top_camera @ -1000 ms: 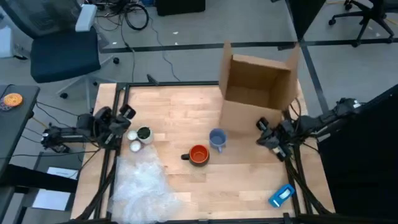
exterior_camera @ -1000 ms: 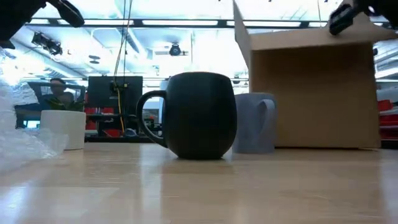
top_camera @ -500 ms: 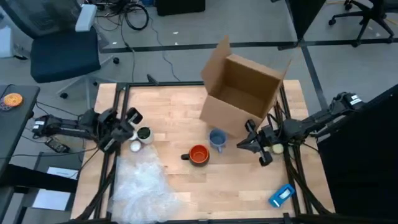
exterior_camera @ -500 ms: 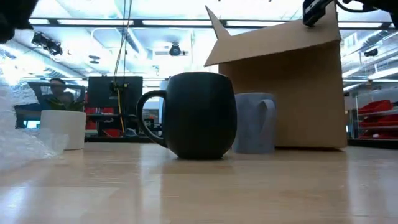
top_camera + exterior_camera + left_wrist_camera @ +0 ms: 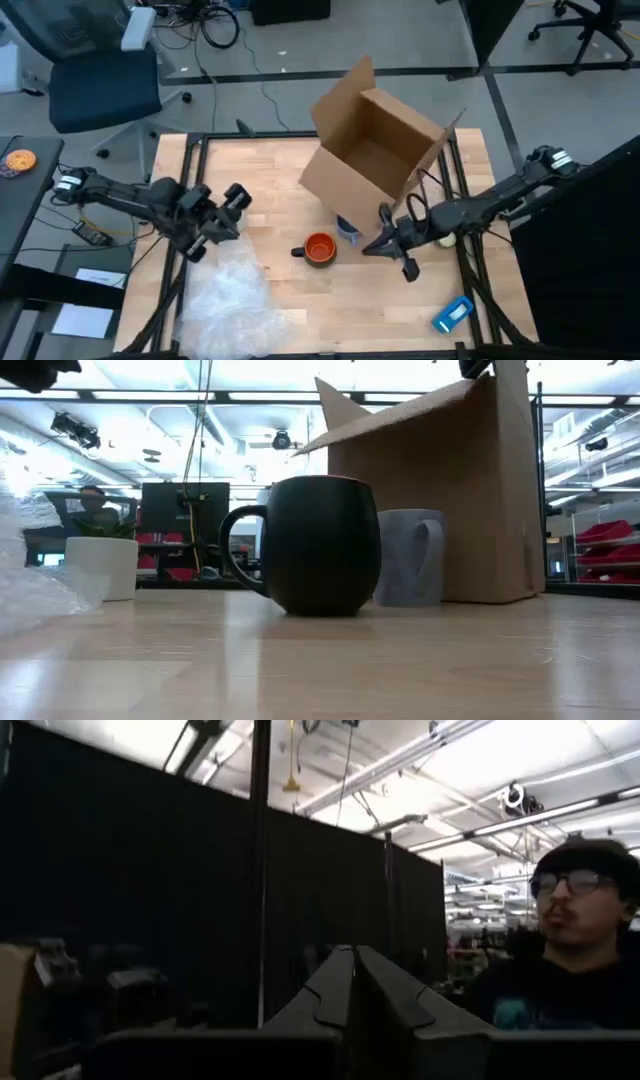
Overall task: Wrap mug
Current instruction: Move the box to the top middle of the table
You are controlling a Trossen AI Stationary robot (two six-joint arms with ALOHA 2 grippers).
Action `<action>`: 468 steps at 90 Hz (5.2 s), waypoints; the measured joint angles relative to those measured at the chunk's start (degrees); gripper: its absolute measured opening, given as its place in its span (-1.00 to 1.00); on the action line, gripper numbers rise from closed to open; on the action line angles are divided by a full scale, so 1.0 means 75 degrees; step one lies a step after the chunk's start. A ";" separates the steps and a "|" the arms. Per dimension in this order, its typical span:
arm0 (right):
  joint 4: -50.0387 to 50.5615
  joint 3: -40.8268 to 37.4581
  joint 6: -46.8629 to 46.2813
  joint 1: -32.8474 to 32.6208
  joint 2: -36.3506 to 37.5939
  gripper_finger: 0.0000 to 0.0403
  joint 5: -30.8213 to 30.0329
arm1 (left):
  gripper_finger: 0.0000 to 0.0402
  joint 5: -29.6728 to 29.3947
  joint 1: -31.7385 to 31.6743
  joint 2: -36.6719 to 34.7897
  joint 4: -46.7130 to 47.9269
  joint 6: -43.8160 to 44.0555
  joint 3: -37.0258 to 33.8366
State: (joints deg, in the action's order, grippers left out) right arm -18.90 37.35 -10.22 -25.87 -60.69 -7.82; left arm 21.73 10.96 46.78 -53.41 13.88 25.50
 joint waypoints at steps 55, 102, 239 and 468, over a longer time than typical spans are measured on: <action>1.1120 0.2312 -0.5583 -0.0607 0.1183 -1.00 0.0338 | -1.00 -0.0213 -0.0003 0.0117 0.0299 0.0010 0.0047; 1.2158 0.1802 -0.6537 -0.0035 0.1299 -1.00 -0.2845 | -1.00 -0.0977 -0.0009 0.0120 0.1386 0.0037 0.0035; 1.3567 0.4067 -0.5918 -0.0094 0.3529 -1.00 -0.6028 | -1.00 -0.1383 -0.0010 0.0209 0.2174 0.0606 0.0035; 1.3272 0.9506 0.2127 0.3780 -0.0732 -0.18 0.1125 | -1.00 -0.3310 -0.0012 0.2227 0.1130 -0.0019 0.0035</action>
State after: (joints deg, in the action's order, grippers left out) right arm 80.63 108.64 5.73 2.48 -66.18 0.62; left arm -3.10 10.87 63.48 -44.94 13.74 25.76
